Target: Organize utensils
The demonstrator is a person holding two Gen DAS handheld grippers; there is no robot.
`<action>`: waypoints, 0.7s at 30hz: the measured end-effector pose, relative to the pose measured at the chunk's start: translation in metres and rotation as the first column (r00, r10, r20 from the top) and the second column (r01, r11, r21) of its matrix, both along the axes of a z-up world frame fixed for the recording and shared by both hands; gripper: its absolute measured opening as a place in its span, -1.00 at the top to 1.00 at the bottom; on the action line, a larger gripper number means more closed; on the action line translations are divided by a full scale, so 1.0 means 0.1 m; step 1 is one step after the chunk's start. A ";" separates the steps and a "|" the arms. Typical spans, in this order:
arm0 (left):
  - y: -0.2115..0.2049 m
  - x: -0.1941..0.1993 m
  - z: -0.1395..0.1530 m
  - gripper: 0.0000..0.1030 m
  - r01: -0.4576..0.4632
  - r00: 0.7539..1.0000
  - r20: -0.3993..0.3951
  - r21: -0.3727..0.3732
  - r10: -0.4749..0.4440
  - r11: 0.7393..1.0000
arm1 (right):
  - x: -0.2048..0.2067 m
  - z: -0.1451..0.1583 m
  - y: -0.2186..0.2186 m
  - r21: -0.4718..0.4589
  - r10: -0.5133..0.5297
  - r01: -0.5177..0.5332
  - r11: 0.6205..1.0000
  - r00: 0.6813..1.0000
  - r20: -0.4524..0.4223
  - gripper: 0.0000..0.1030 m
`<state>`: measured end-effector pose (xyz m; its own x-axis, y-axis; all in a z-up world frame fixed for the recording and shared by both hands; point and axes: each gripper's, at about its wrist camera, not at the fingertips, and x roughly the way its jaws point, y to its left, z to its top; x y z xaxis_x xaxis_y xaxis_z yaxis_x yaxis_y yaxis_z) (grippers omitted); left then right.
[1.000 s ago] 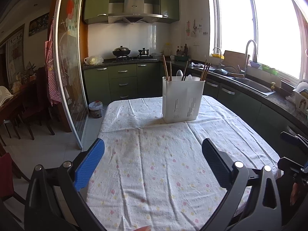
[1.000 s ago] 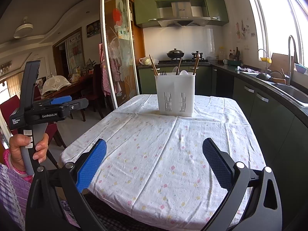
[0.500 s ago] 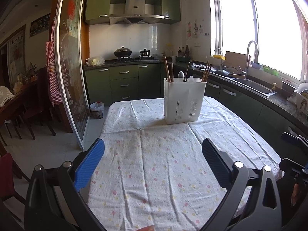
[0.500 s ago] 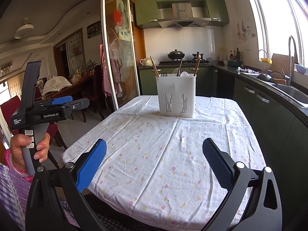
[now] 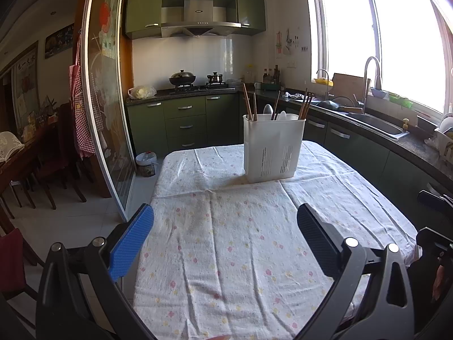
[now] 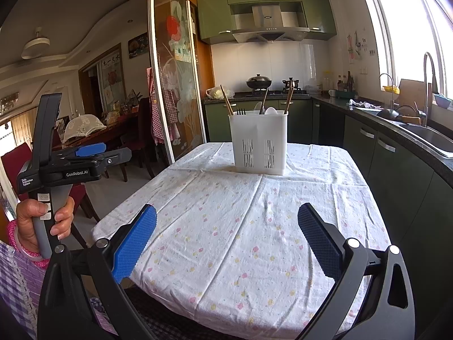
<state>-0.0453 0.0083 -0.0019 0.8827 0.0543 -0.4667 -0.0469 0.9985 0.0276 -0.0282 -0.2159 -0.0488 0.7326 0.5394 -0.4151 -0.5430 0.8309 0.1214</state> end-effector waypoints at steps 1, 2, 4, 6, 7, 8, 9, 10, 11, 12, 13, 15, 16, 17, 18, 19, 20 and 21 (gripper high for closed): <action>0.00 0.00 0.00 -0.87 0.001 1.000 0.000 -0.001 -0.001 1.000 | 0.00 0.00 0.00 0.000 0.000 0.000 1.000 1.000 0.000 -0.91; 0.00 0.00 0.00 -0.87 0.002 1.000 0.000 -0.002 -0.002 1.000 | 0.00 0.00 0.00 -0.002 0.000 0.000 1.000 1.000 0.000 -0.91; 0.00 0.01 -0.01 -0.87 0.005 1.000 -0.009 -0.004 -0.005 1.000 | 0.00 0.01 0.00 -0.003 0.000 0.000 1.000 1.000 -0.001 -0.91; 0.00 0.02 -0.02 -0.87 0.007 1.000 -0.020 -0.009 -0.008 1.000 | -0.01 0.01 0.01 -0.005 0.001 -0.001 1.000 1.000 -0.002 -0.91; 0.00 0.03 -0.03 -0.87 0.004 1.000 -0.024 -0.008 -0.004 1.000 | -0.02 0.02 0.00 -0.005 0.001 -0.001 1.000 1.000 -0.001 -0.91; -0.01 0.04 -0.04 -0.87 -0.002 1.000 -0.026 -0.001 0.002 1.000 | -0.01 0.02 0.00 -0.003 0.001 -0.001 1.000 1.000 -0.001 -0.91; -0.01 0.03 -0.05 -0.87 -0.010 1.000 -0.026 0.008 0.010 1.000 | -0.01 0.02 0.00 -0.003 0.002 -0.002 1.000 1.000 -0.001 -0.91; -0.02 0.03 -0.06 -0.87 -0.026 0.999 -0.025 0.023 0.026 0.999 | -0.01 0.02 0.00 -0.003 0.000 0.000 1.000 1.000 -0.001 -0.91; -0.03 0.03 -0.06 -0.87 -0.035 0.999 -0.018 0.038 0.036 0.999 | -0.01 0.02 0.01 -0.004 -0.001 0.001 1.000 1.000 -0.001 -0.91; -0.04 0.02 -0.06 -0.87 -0.036 0.999 -0.013 0.045 0.036 0.998 | -0.01 0.01 0.01 -0.005 0.000 0.000 1.000 1.000 -0.001 -0.91; -0.03 0.02 -0.06 -0.87 -0.025 1.000 -0.010 0.037 0.026 0.999 | -0.02 0.02 0.01 -0.005 0.000 0.000 1.000 1.000 -0.002 -0.91; -0.01 0.00 -0.05 -0.87 0.001 1.000 0.006 0.011 -0.001 1.000 | -0.01 0.02 0.01 -0.005 0.000 0.000 1.000 1.000 -0.003 -0.91; 0.00 0.00 -0.06 -0.87 0.007 1.000 0.011 0.002 -0.008 1.000 | -0.01 0.02 0.02 -0.007 0.000 0.000 1.000 1.000 -0.003 -0.91; 0.00 0.01 -0.06 -0.87 0.014 1.000 0.009 -0.009 -0.014 1.000 | 0.00 0.02 0.02 -0.006 0.000 0.000 1.000 1.000 -0.003 -0.91; 0.02 0.02 -0.07 -0.87 0.023 1.000 0.000 -0.026 -0.023 0.999 | 0.00 0.02 0.02 -0.004 0.000 0.000 1.000 1.000 -0.004 -0.91; 0.04 0.04 -0.07 -0.87 0.026 1.000 -0.011 -0.041 -0.026 0.999 | 0.00 0.02 0.02 -0.003 0.000 0.000 1.000 1.000 -0.004 -0.91; 0.06 0.05 -0.08 -0.87 0.023 0.999 -0.020 -0.047 -0.024 0.999 | 0.00 0.02 0.02 -0.004 0.000 0.000 1.000 1.000 -0.003 -0.91; 0.05 0.07 -0.09 -0.87 0.019 1.000 -0.023 -0.041 -0.020 0.999 | 0.00 0.02 0.02 -0.004 0.000 0.000 1.000 1.000 -0.002 -0.91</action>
<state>-0.0383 0.0135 -0.0108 0.8722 0.0177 -0.4887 -0.0274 0.9995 -0.0126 -0.0283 -0.2136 -0.0465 0.7319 0.5374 -0.4190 -0.5423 0.8316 0.1194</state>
